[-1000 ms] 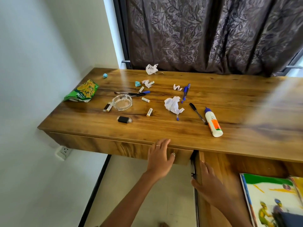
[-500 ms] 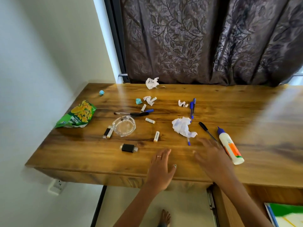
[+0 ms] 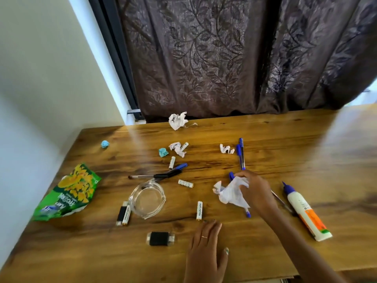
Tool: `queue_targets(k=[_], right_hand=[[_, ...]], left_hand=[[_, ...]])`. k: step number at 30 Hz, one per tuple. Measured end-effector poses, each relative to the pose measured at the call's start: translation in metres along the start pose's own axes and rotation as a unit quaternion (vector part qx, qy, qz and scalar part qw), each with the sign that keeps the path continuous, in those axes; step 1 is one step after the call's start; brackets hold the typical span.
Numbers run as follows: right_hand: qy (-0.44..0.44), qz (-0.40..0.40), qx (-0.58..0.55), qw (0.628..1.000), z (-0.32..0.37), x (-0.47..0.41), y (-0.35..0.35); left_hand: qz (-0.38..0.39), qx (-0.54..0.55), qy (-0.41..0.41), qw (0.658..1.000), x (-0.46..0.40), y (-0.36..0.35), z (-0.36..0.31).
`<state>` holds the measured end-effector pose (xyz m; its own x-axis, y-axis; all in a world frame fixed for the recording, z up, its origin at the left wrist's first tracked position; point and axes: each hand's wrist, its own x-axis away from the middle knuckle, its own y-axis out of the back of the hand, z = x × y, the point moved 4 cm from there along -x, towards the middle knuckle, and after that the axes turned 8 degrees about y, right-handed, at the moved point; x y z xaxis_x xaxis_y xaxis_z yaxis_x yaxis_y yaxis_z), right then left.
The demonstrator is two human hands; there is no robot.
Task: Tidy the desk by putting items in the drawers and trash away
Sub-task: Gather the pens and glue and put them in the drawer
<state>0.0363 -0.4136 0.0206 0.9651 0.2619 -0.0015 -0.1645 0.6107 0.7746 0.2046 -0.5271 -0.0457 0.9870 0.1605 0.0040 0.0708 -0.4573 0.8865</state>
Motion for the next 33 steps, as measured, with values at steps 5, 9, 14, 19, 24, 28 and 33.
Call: queue_targets(k=[5,9,14,19,24,28,33], right_hand=[[-0.042,-0.154,-0.060,0.985,-0.007,-0.025,0.049],[-0.088,-0.211,-0.101,0.968,-0.031,-0.045,0.072],[-0.097,-0.197,-0.026,0.975,-0.040,-0.036,0.076],[-0.016,-0.155,0.087,0.984,-0.028,-0.004,0.050],[-0.072,-0.013,0.216,0.974,-0.042,0.010,0.012],[-0.053,-0.014,0.257,0.965,-0.040,0.012,0.009],[-0.017,-0.054,0.055,0.997,0.003,0.009,0.013]], left_hand=[[0.015,-0.028,-0.049,0.998,-0.024,-0.001,-0.007],[0.059,-0.059,-0.043,0.996,-0.043,-0.002,-0.010],[0.084,-0.052,-0.052,0.994,-0.058,-0.008,-0.012],[0.083,0.025,-0.039,0.995,-0.061,-0.005,-0.012],[0.089,0.164,0.017,0.982,-0.073,0.007,-0.017],[0.104,0.263,0.086,0.955,-0.079,0.016,-0.019],[0.182,0.477,0.189,0.839,-0.089,0.031,-0.025]])
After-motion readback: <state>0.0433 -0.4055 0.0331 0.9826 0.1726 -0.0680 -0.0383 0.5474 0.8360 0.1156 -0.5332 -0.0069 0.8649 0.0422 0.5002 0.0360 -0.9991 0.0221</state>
